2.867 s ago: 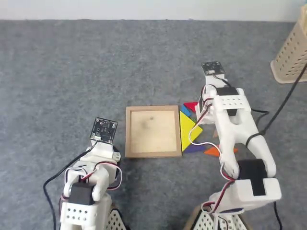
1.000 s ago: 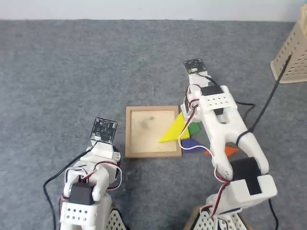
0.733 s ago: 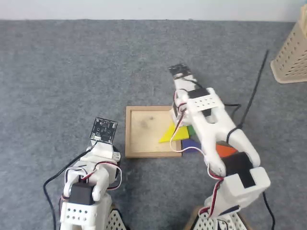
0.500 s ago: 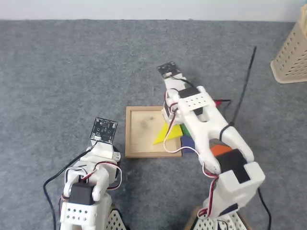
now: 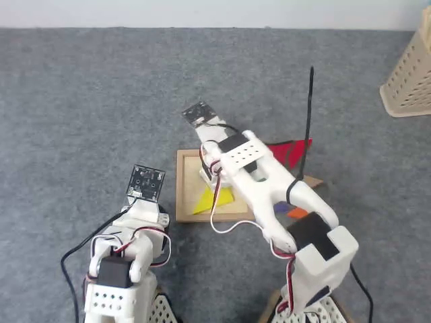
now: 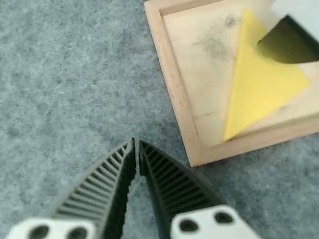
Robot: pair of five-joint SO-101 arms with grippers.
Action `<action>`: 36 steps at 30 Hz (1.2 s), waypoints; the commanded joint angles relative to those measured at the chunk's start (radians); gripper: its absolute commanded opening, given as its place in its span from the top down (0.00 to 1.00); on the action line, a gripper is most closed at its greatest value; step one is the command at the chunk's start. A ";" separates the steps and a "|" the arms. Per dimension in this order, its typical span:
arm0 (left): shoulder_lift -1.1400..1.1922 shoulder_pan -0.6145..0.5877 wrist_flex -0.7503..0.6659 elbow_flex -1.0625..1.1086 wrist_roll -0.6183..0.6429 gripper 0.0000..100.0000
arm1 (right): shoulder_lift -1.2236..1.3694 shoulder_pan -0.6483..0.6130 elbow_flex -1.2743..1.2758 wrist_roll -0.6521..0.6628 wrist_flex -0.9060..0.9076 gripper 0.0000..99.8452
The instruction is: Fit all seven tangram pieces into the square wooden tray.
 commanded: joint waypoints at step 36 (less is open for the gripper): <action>-0.020 0.000 0.006 -0.019 0.009 0.99 | -0.048 -0.134 0.074 0.180 -0.127 0.80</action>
